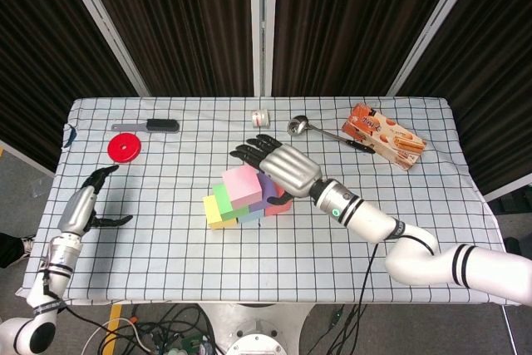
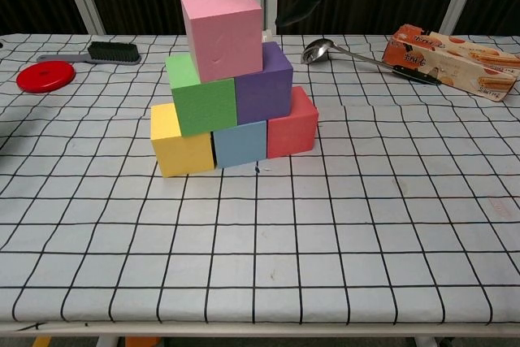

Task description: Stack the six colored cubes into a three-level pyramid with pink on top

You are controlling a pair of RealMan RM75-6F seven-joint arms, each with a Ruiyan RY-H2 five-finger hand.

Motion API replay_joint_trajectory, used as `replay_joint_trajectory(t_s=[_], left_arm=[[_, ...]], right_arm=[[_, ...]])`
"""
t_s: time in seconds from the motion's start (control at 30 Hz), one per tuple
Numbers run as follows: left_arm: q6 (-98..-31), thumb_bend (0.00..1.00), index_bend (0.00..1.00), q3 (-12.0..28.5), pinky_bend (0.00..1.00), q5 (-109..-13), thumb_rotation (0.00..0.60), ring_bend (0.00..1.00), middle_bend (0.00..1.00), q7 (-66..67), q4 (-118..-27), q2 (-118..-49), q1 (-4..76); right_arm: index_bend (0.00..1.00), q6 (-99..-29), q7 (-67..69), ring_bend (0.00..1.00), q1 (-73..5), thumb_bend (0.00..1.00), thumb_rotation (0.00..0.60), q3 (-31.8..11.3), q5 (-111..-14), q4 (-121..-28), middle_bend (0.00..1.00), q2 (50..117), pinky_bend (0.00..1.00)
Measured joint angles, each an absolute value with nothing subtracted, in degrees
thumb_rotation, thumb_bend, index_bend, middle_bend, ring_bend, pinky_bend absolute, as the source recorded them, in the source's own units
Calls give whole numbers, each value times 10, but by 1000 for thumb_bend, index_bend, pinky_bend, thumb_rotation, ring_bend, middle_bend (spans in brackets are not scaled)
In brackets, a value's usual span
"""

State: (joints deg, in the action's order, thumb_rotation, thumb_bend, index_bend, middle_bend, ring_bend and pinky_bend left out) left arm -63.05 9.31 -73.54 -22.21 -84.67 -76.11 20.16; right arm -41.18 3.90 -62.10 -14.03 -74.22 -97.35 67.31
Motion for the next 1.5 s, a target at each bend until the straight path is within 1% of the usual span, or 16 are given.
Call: replay_joint_trajectory(t_s=[0.27,0.43,0.9,1.03,1.27,1.5], left_arm=[[-612,21,86,105,86,-702,600,2,79,-170,-840,-815,227],[-599,20,85,113,87,-687,600,3,79,-145,-834,-846,247],[-569,16,77,135,87,-656,600,3,79,-110,-822,-897,289],[-567,1,75,134,87,-659,600,2,79,-109,-824,-903,295],[-564,0,75,126,87,-661,600,2,79,-101,-819,-918,300],[-562,0,75,128,87,-662,600,3,79,-102,-813,-927,307]], right_arm=[[0,-481,54,0,-565,101,600,-145,-753,-1012,27,620,0],[0,-507,82,0,-532,101,600,-147,-758,-1028,20,590,0],[0,-528,121,0,-492,101,600,-144,-776,-1026,17,566,0],[0,-528,123,0,-487,101,600,-145,-775,-1026,17,564,0],[0,-528,121,0,-478,101,600,-144,-778,-1030,17,559,0],[0,-527,123,0,-472,101,600,-144,-778,-1028,17,559,0]])
